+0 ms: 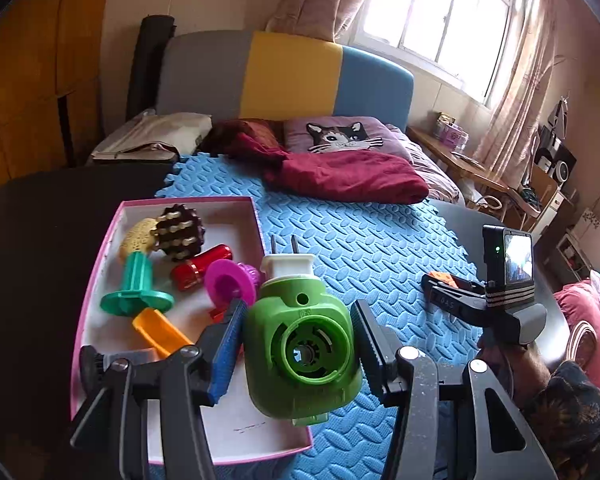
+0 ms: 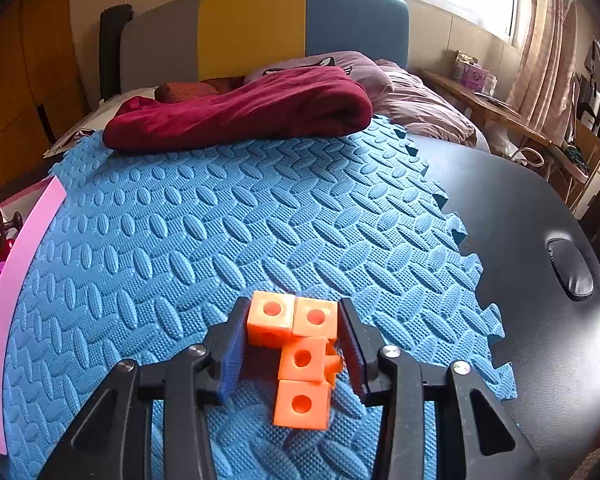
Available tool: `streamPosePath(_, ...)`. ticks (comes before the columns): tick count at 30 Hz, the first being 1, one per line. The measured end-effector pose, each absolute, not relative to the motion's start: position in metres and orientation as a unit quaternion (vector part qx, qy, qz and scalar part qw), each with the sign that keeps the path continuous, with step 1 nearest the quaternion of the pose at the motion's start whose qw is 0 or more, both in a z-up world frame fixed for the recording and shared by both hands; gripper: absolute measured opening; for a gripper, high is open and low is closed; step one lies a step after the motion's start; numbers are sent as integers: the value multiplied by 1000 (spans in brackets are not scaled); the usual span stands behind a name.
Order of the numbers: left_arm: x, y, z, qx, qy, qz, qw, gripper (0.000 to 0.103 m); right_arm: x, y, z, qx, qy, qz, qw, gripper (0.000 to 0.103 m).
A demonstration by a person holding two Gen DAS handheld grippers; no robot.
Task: Organize rigid objects
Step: 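Drop the green toy into the box with the left gripper while the right holds the cubes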
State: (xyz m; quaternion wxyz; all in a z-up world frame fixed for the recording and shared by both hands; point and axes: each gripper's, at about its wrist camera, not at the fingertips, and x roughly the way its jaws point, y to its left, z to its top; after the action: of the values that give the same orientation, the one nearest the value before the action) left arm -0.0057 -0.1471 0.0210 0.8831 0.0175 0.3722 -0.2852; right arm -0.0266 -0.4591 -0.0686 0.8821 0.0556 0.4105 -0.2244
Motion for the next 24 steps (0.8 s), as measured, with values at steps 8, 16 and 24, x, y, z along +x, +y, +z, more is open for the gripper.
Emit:
streamPosePath(8, -10, -125, 18, 19, 375, -254, 891, 54, -27, -461, -69, 64, 408, -219, 884, 42)
streamPosePath(16, -6, -103, 21, 10, 368, -226, 902, 54, -27, -463, -69, 67, 409, -218, 884, 43)
streamPosePath(24, 7, -81, 16, 6, 373, -193, 908, 54, -26, -461, -69, 62, 409, -222, 883, 43)
